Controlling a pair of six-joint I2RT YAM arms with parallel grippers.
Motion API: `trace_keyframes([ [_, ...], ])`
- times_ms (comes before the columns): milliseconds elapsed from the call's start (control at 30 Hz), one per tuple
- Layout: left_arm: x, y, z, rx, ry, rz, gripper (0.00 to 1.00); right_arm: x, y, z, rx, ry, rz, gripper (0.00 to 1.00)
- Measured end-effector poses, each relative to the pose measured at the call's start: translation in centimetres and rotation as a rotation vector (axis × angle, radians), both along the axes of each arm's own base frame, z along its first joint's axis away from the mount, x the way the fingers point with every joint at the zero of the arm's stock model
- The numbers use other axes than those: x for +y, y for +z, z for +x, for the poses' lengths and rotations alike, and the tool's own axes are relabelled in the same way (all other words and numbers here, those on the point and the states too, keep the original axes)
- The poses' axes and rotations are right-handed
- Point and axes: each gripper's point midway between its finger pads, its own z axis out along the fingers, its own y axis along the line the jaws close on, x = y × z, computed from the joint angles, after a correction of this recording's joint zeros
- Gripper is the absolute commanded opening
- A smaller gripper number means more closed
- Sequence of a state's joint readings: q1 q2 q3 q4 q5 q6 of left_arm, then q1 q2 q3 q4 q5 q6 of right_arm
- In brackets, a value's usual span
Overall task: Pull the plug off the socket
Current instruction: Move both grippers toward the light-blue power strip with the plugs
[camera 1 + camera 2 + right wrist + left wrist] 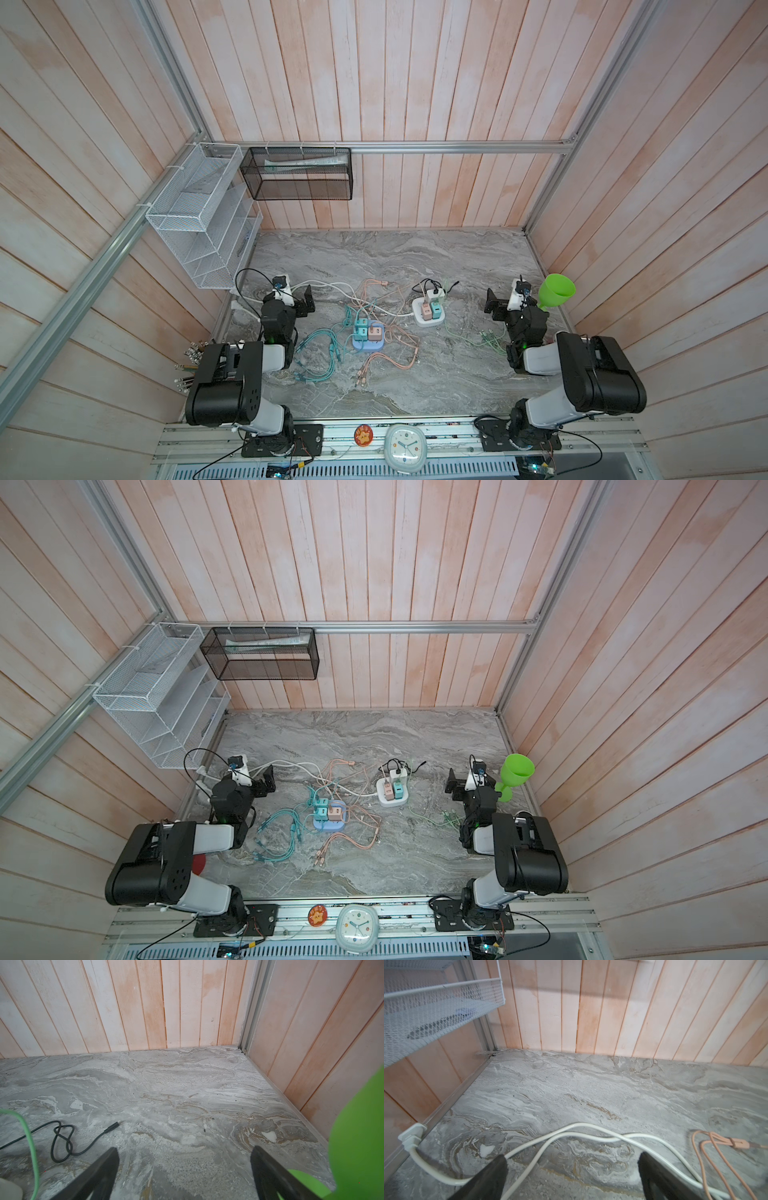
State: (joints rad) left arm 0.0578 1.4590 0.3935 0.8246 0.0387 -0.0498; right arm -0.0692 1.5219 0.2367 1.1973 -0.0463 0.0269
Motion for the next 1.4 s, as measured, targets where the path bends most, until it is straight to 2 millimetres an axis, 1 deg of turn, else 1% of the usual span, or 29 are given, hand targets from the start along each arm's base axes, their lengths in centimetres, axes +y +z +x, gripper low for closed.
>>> trace_keyframes([
  [33, 0.0, 1.3, 0.6, 0.001, -0.001, -0.009, 1.00, 0.0, 0.2, 0.0, -0.001, 0.000, 0.003, 0.98],
  [67, 0.0, 2.9, 1.1, -0.011, 0.000, -0.025, 1.00, 0.1, 0.5, 0.0, 0.002, 0.004, 0.004, 0.98],
  [133, -0.2, 6.5, 1.2, -0.061, 0.007, -0.062, 1.00, 0.5, 2.0, 0.3, -0.002, 0.030, 0.008, 0.98],
  [167, -0.4, 7.9, 0.8, -0.087, 0.012, -0.081, 1.00, 0.8, 3.3, 0.5, -0.020, 0.048, 0.012, 0.98],
  [200, -0.8, 9.1, 0.1, -0.108, 0.014, -0.101, 1.00, 1.2, 5.1, 0.5, -0.054, 0.072, 0.021, 0.98],
  [233, -1.3, 9.8, -0.7, -0.120, 0.013, -0.123, 1.00, 1.8, 6.9, 0.3, -0.094, 0.101, 0.033, 0.98],
  [300, -2.6, 10.5, -2.0, -0.122, -0.002, -0.156, 1.00, 3.1, 9.8, -0.7, -0.159, 0.162, 0.060, 0.98],
  [367, -4.1, 10.4, -3.4, -0.104, -0.024, -0.185, 1.00, 5.0, 11.6, -1.9, -0.197, 0.236, 0.082, 0.96],
  [400, -5.0, 10.3, -4.2, -0.095, -0.037, -0.198, 1.00, 6.3, 12.2, -2.5, -0.205, 0.281, 0.091, 0.96],
  [433, -5.8, 10.2, -5.0, -0.087, -0.052, -0.209, 1.00, 8.1, 12.7, -3.2, -0.208, 0.339, 0.101, 0.95],
  [467, -6.5, 10.2, -5.7, -0.082, -0.065, -0.220, 1.00, 9.6, 12.9, -3.8, -0.204, 0.385, 0.108, 0.95],
  [533, -7.8, 10.0, -7.3, -0.073, -0.088, -0.240, 1.00, 13.5, 13.0, -5.6, -0.191, 0.512, 0.122, 0.95],
  [633, -9.3, 9.6, -9.4, -0.062, -0.119, -0.273, 1.00, 18.6, 12.7, -8.9, -0.167, 0.683, 0.138, 0.91],
  [733, -10.2, 8.9, -11.2, -0.041, -0.143, -0.306, 1.00, 23.0, 11.5, -12.3, -0.127, 0.830, 0.137, 0.88],
  [767, -10.5, 8.7, -11.5, -0.029, -0.147, -0.314, 1.00, 24.1, 11.0, -13.2, -0.112, 0.865, 0.132, 0.86],
  [833, -11.1, 8.0, -12.3, 0.006, -0.154, -0.329, 1.00, 26.4, 9.9, -15.3, -0.075, 0.945, 0.112, 0.77],
  [867, -11.3, 7.7, -12.6, 0.021, -0.157, -0.335, 1.00, 27.3, 9.4, -16.0, -0.061, 0.971, 0.100, 0.73],
  [933, -12.1, 6.8, -13.3, 0.061, -0.171, -0.345, 1.00, 29.0, 7.9, -17.5, -0.018, 1.027, 0.071, 0.68],
  [1033, -13.3, 5.7, -14.2, 0.112, -0.192, -0.347, 0.99, 30.9, 4.6, -19.0, 0.080, 1.087, -0.002, 0.64],
  [1133, -14.5, 4.9, -15.1, 0.150, -0.222, -0.345, 0.97, 32.3, 1.6, -20.1, 0.174, 1.134, -0.089, 0.64],
  [1267, -15.7, 3.4, -15.8, 0.211, -0.239, -0.337, 0.95, 33.9, 0.1, -21.1, 0.208, 1.189, -0.148, 0.63],
  [1333, -16.1, 1.8, -16.1, 0.270, -0.232, -0.317, 0.93, 34.5, -0.5, -21.3, 0.217, 1.206, -0.175, 0.57],
  [1400, -16.5, 0.6, -16.5, 0.312, -0.232, -0.301, 0.91, 35.0, -1.2, -21.2, 0.228, 1.217, -0.203, 0.53],
])
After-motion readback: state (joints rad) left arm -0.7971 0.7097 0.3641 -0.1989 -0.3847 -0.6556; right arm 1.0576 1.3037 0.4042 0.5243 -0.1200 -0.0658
